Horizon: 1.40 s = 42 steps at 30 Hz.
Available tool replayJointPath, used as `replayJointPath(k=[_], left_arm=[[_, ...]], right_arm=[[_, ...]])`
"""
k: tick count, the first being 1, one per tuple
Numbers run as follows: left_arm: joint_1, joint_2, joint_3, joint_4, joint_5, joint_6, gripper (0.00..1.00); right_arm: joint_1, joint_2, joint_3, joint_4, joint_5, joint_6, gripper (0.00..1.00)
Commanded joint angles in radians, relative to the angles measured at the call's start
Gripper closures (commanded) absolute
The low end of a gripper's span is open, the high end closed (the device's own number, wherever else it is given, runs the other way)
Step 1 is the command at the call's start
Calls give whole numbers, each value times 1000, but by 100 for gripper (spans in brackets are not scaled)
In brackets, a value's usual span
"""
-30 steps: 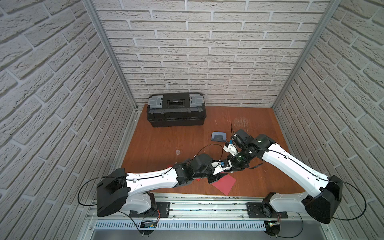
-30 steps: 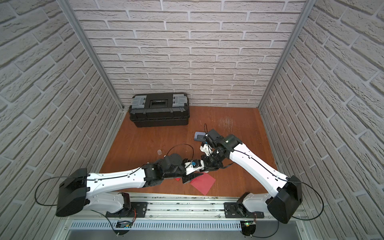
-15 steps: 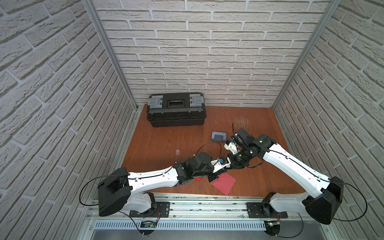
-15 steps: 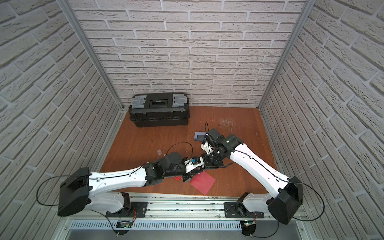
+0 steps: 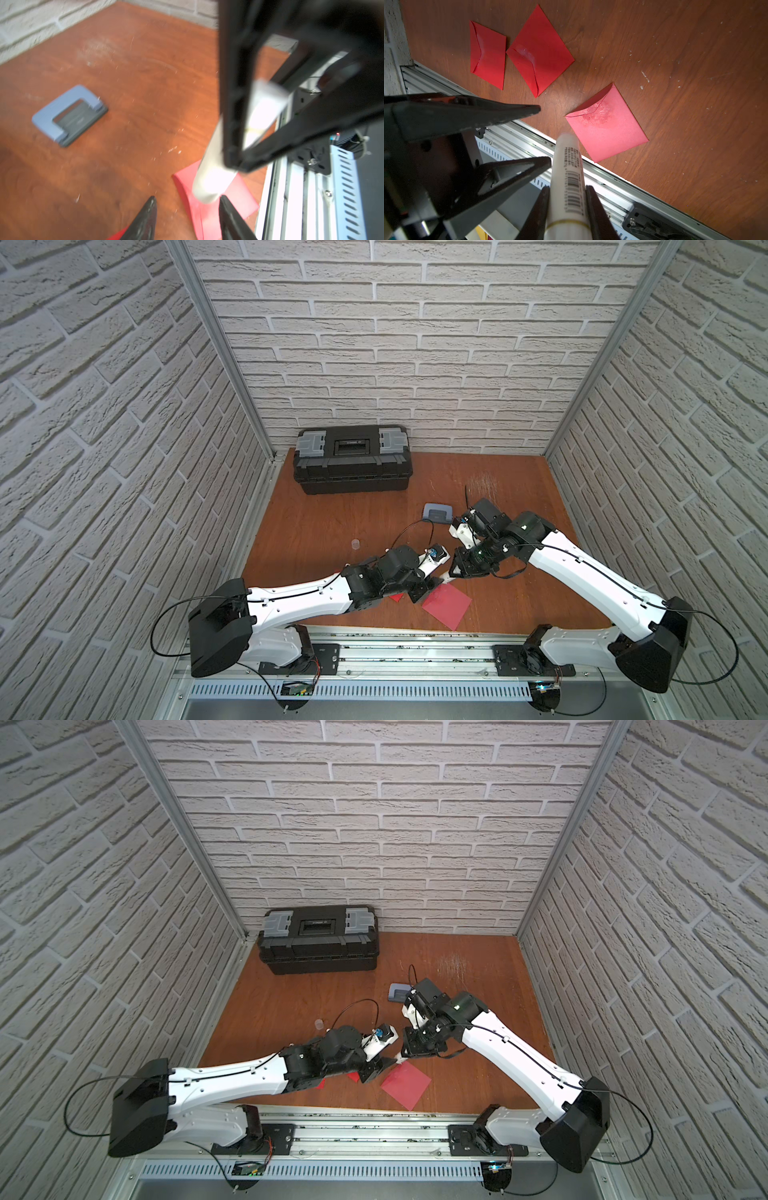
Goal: Seal the envelope with a glue stick
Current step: Apply the envelope at the center of the board.
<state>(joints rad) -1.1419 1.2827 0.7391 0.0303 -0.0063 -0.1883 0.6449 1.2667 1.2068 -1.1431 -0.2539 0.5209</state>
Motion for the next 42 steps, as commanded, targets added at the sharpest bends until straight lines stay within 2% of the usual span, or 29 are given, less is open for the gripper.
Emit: replayJointPath(k=[1, 8, 14, 19, 31, 34, 38, 42], left_arm=[[-33, -1, -13, -119, -90, -110, 50], [-67, 133, -7, -181, -135, -277, 53], [-77, 248, 26, -179, -119, -359, 57], [-82, 307, 47, -180, -122, -373, 60], [-79, 346, 59, -157, -79, -365, 65], [-74, 355, 47, -120, -62, -380, 71], [-67, 359, 45, -119, -60, -388, 84], [-50, 355, 22, -89, -30, -402, 92]], right_arm=[[7, -21, -16, -13, 85, 13, 97], [7, -1, -42, -14, 131, 20, 97], [9, -1, -64, 11, 119, 28, 97], [10, 9, -72, 19, 113, 26, 97], [23, 22, -73, 19, 134, 27, 97], [36, 25, -75, 19, 153, 38, 97], [76, 42, -90, 32, 182, 63, 97], [120, 73, -103, 38, 234, 70, 97]])
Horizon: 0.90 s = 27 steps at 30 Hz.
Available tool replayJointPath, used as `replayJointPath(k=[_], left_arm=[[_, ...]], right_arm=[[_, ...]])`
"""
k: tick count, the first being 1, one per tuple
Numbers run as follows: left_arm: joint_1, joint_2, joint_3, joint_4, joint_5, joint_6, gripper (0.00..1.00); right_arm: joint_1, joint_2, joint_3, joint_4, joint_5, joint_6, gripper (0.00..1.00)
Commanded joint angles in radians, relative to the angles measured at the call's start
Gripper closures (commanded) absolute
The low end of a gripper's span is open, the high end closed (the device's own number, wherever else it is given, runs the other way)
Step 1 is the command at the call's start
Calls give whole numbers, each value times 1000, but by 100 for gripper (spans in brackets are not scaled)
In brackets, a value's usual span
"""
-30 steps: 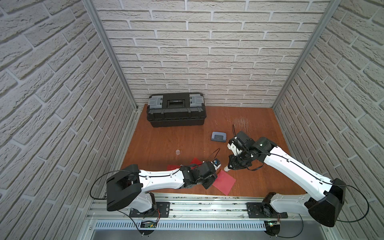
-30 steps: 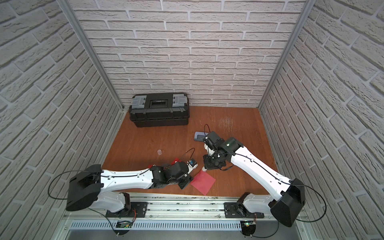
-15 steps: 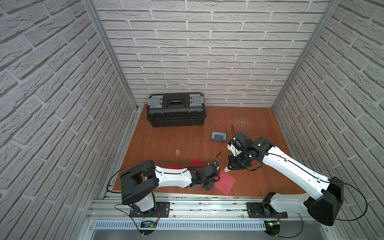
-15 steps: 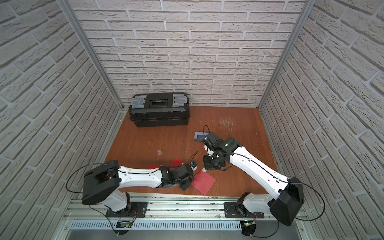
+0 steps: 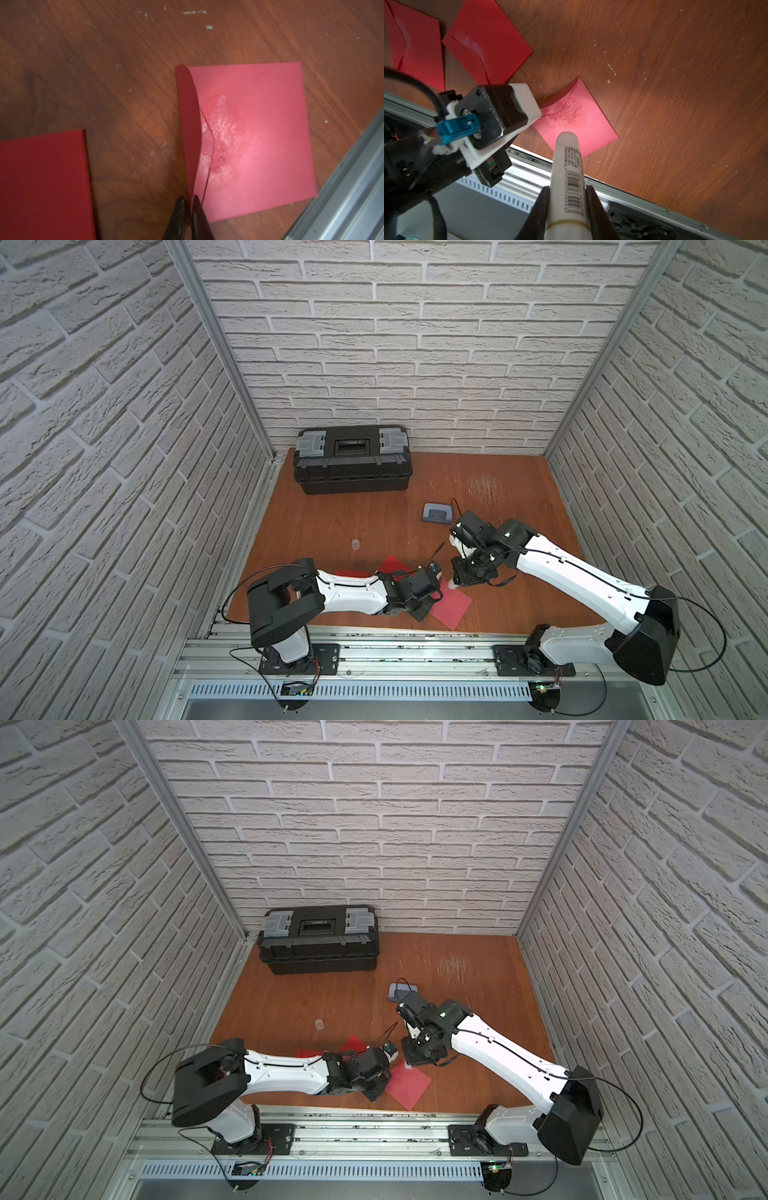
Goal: Seal the envelope with a glue stick
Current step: Apply the envelope at the center of the board.
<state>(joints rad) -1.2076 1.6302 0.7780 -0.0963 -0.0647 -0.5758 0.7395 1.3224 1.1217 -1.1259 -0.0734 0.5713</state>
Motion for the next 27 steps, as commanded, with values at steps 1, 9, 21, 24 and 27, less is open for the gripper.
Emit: replayJointPath(k=[1, 9, 21, 24, 27], left_arm=[[19, 4, -26, 49, 43, -17, 93], [92, -18, -111, 182, 197, -33, 98], [210, 13, -213, 380, 442, -93, 98], [214, 21, -211, 383, 456, -95, 98], [215, 32, -206, 383, 463, -97, 98]], right_arm=[[34, 26, -24, 25, 65, 24, 97], [100, 98, -65, 115, 100, 45, 97], [161, 164, -86, 180, 168, 41, 97], [175, 186, -95, 209, 170, 36, 97], [197, 224, -95, 235, 163, 29, 97]])
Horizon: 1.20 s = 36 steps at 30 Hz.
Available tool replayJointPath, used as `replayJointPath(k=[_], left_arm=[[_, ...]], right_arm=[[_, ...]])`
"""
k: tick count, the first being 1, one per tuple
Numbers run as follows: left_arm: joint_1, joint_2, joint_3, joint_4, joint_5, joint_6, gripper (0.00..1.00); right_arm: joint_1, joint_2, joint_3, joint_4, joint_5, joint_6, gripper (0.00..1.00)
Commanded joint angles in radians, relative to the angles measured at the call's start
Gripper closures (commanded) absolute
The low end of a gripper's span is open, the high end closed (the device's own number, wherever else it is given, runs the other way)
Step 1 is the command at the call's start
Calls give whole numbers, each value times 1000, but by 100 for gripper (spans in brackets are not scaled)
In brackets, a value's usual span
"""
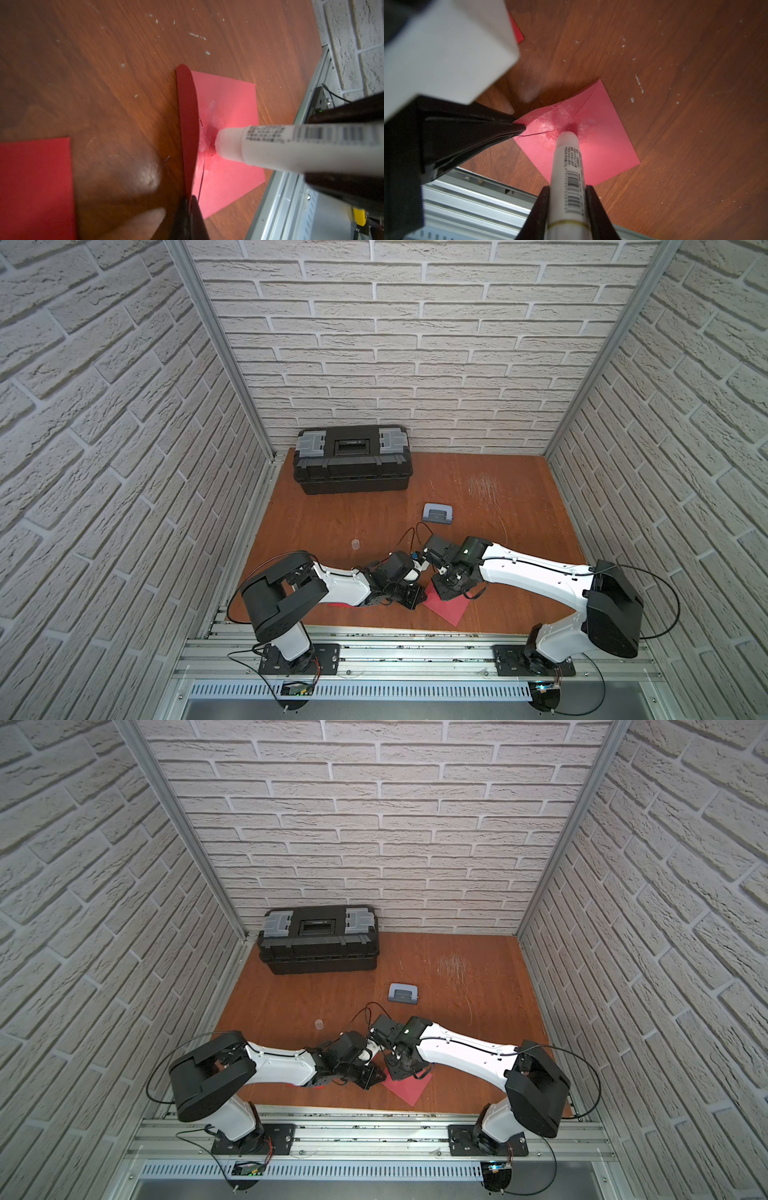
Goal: Seal the envelope with a glue stick
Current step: Apply the envelope at the center of the board.
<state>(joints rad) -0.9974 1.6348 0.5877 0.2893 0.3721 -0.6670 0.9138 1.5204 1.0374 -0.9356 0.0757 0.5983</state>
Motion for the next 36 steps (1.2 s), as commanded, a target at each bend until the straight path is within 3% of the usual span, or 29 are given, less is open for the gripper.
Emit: replayJointPath(k=[1, 5, 10, 12, 15, 19, 22, 29, 36], left_arm=[[5, 29, -14, -4, 27, -4, 98], [6, 29, -15, -4, 27, -4, 99], [5, 28, -17, -9, 32, -5, 100], [5, 25, -19, -9, 31, -6, 100], [5, 25, -19, -10, 32, -5, 100], [5, 34, -13, -12, 37, -6, 100], [6, 36, -11, -15, 37, -5, 100], [5, 34, -11, -19, 31, -4, 100], [2, 36, -6, -18, 40, 3, 100]], right_arm=[[30, 38, -10, 55, 8, -4, 97], [51, 80, 3, 60, 22, -24, 98], [52, 103, 1, -55, 298, 59, 97], [52, 95, -20, -38, 327, 78, 97], [52, 90, -41, 15, 258, 57, 97], [52, 96, -63, 132, -17, -39, 97], [54, 100, -52, 131, -139, -88, 97], [-7, 59, 34, -84, -6, -88, 98], [-27, 91, 95, -150, -217, -102, 97]])
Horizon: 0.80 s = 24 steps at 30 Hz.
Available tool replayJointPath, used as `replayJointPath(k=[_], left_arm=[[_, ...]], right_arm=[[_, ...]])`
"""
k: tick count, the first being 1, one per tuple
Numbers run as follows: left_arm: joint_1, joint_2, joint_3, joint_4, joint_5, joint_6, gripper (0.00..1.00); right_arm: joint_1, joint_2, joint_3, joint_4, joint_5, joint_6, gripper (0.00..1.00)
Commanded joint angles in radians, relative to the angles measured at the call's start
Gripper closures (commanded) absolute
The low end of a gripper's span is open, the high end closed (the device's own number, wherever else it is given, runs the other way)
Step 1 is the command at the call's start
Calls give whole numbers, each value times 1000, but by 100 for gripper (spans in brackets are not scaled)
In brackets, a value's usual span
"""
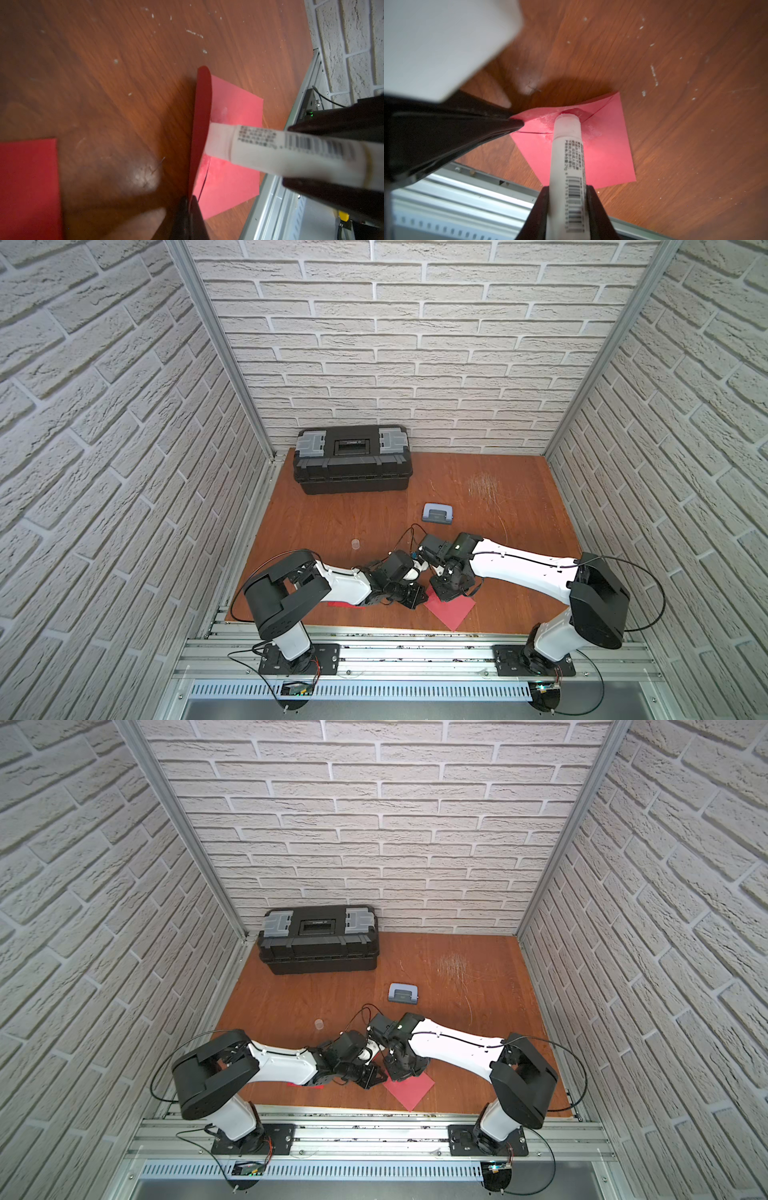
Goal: Seal the envelope with a glue stick
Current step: Apply the envelope at the center of the board.
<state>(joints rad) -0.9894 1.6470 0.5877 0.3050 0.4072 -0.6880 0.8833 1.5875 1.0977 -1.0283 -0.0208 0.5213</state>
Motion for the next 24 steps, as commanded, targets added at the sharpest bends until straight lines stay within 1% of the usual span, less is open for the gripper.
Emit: replayJointPath(k=[1, 3, 5, 8, 10, 12, 13, 15, 20, 22, 24], left_arm=[[-8, 23, -5, -35, 4, 25, 100], [-10, 26, -2, -34, 10, 27, 100], [-11, 28, 0, -34, 15, 30, 100], [-12, 30, 0, -33, 22, 32, 100], [-13, 31, 1, -31, 28, 34, 100], [-14, 35, 2, -29, 35, 36, 100], [-13, 37, 3, -29, 40, 35, 100], [-13, 42, 7, -30, 44, 37, 100], [-15, 42, 8, -32, 44, 39, 100], [-17, 45, 10, -32, 44, 39, 100], [-17, 45, 11, -32, 46, 39, 100]], right_arm=[[3, 38, 43, -67, -129, -22, 97], [3, 60, 48, -69, -150, -19, 97], [6, 84, 61, -84, -133, -17, 97], [6, 125, 100, -156, -7, -5, 97], [4, 151, 127, -202, 112, 22, 97], [1, 151, 126, -183, 178, 44, 97], [0, 145, 122, -160, 174, 49, 97], [0, 128, 118, -101, 121, 52, 97], [5, 87, 77, 74, -147, 33, 97], [8, 96, 77, 85, -193, 25, 97], [9, 108, 82, 72, -193, 19, 97]])
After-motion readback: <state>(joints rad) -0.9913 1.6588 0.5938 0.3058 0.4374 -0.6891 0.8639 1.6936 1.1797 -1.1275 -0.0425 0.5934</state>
